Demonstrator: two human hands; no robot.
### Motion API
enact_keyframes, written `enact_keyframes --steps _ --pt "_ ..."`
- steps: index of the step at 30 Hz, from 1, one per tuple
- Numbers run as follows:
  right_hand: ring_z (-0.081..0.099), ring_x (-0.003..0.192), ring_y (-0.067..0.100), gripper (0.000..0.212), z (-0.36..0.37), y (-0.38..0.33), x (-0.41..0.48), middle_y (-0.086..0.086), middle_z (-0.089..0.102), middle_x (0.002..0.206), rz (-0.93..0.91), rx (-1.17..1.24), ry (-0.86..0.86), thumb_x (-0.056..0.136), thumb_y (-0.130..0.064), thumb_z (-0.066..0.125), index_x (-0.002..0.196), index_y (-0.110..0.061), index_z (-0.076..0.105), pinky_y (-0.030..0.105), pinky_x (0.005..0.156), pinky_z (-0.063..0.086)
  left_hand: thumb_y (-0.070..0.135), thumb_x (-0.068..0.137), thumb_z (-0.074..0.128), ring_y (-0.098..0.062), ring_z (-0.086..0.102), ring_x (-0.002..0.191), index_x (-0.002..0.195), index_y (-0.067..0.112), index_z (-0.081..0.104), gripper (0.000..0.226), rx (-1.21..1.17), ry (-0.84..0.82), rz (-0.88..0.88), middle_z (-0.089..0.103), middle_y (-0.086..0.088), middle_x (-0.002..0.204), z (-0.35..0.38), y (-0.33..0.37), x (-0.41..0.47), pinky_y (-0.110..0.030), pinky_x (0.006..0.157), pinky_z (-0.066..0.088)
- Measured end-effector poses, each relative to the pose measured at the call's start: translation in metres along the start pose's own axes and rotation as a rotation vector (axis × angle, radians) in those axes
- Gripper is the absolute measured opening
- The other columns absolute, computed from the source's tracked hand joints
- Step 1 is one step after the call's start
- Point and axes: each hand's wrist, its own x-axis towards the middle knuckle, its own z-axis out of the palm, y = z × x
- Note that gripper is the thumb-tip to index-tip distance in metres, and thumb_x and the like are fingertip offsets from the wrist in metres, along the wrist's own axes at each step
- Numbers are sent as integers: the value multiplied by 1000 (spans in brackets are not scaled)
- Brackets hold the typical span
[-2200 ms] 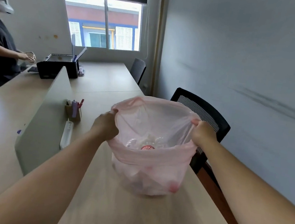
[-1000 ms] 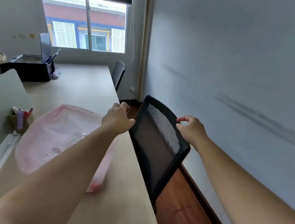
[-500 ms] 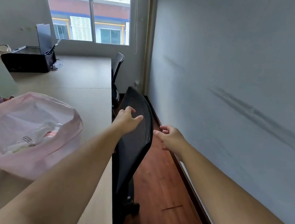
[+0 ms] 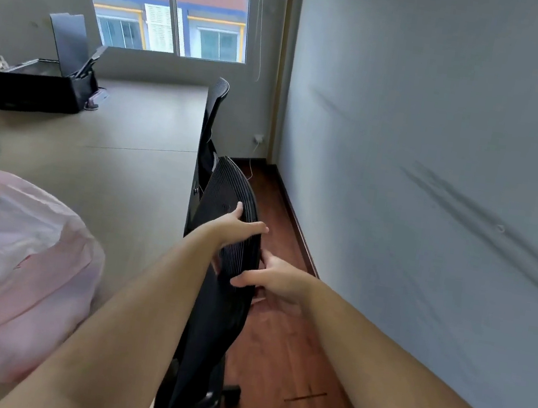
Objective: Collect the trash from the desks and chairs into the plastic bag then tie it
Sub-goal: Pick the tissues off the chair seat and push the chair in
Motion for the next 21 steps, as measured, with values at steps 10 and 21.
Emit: enact_keyframes --steps 10,21 --pt "55 121 39 53 -87 12 17 18 60 128 -13 136 -92 87 -2 59 130 -30 46 54 100 45 55 72 68 -44 50 120 146 45 -13 110 -67 19 -21 35 -6 150 39 44 48 -64 56 53" --pt "64 105 31 58 -211 43 -28 17 62 125 23 191 103 68 -11 58 123 -30 58 53 100 46 60 74 65 -46 24 139 144 44 -21 112 -74 -65 49 0 -10 160 157 139 81 -66 67 52"
